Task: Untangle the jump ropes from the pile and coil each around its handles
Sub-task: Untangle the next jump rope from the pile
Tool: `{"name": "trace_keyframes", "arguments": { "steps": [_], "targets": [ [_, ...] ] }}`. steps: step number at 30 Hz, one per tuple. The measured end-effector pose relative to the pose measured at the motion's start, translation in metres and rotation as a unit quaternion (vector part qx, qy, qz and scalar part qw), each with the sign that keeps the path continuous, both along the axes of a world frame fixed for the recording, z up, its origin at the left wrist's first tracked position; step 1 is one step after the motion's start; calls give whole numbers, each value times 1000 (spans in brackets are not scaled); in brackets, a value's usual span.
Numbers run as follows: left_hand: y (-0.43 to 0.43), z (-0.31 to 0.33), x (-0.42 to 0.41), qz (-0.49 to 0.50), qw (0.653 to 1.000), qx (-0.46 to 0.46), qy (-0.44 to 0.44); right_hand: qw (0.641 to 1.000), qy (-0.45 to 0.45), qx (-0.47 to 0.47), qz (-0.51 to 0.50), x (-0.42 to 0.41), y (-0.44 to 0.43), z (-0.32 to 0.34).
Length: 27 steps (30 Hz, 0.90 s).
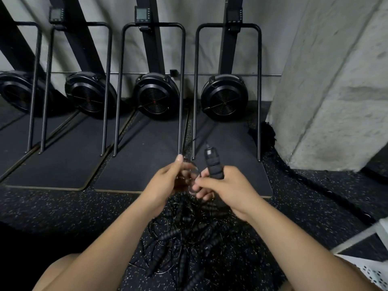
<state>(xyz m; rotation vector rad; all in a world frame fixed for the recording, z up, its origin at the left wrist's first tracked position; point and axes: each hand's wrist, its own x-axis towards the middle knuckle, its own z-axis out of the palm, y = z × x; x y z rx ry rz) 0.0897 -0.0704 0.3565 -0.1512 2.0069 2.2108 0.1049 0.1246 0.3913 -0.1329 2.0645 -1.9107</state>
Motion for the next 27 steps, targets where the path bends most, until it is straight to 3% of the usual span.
{"name": "trace_keyframes", "arguments": {
  "steps": [4,8,12,18,22,27],
  "targets": [
    [24,-10,12,-114,993,30,-3,990,-14,-126,-54,-6,16,16],
    [37,-23,21,-198,965,-154,70,974,-7,-199,-105,-16,31,22],
    [41,-26,23,-163,949,-241,123,964,-4,-220,-146,-24,41,23],
    [49,-25,18,-66,965,-157,198,987,-19,-139,-75,-15,26,14],
    [48,-31,16,-50,971,-150,178,990,2,-123,-63,-10,16,10],
    [39,-35,12,-58,936,-311,156,975,28,-179,-131,-16,26,20]
  ]
}}
